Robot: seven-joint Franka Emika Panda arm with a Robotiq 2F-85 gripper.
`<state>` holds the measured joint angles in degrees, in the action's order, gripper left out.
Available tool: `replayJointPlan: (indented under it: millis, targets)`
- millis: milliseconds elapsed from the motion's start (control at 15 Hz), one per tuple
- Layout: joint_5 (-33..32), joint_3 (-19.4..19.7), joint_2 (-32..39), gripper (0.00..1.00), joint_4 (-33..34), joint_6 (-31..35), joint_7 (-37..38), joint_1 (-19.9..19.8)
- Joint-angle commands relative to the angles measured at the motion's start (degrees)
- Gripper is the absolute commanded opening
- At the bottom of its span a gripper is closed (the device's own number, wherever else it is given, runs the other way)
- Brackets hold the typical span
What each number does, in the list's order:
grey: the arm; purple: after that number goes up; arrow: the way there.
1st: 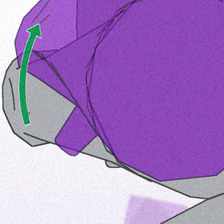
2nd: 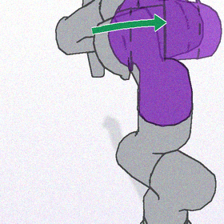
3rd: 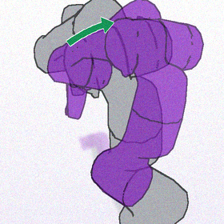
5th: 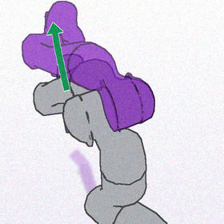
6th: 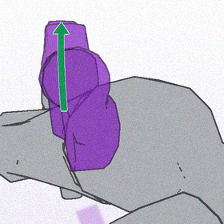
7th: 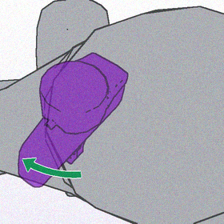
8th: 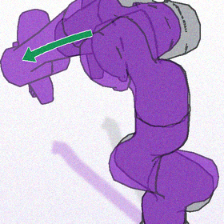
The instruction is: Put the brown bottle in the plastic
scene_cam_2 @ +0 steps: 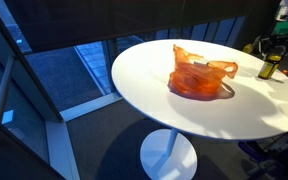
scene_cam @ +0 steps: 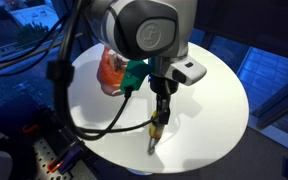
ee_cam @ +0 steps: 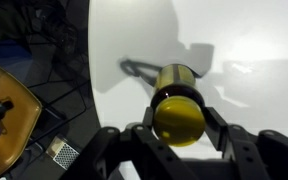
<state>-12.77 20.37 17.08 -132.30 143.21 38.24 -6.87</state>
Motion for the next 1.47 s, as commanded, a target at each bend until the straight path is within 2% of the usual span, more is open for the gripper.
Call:
replayJointPlan:
  millis: [0,400,1067,1400]
  targets:
    - [-1.2,-1.1,-4.0,0.28,-1.7,-0.3,0.5,2.4]
    - [-0.9,-4.5,-8.6,0.28,-2.4,-0.3,0.5,5.0]
    - [1.6,-12.7,-15.2,0.28,-5.3,0.6,-1.8,5.6]
    - [5.6,-16.2,-18.1,0.28,-6.7,0.3,-5.1,5.9]
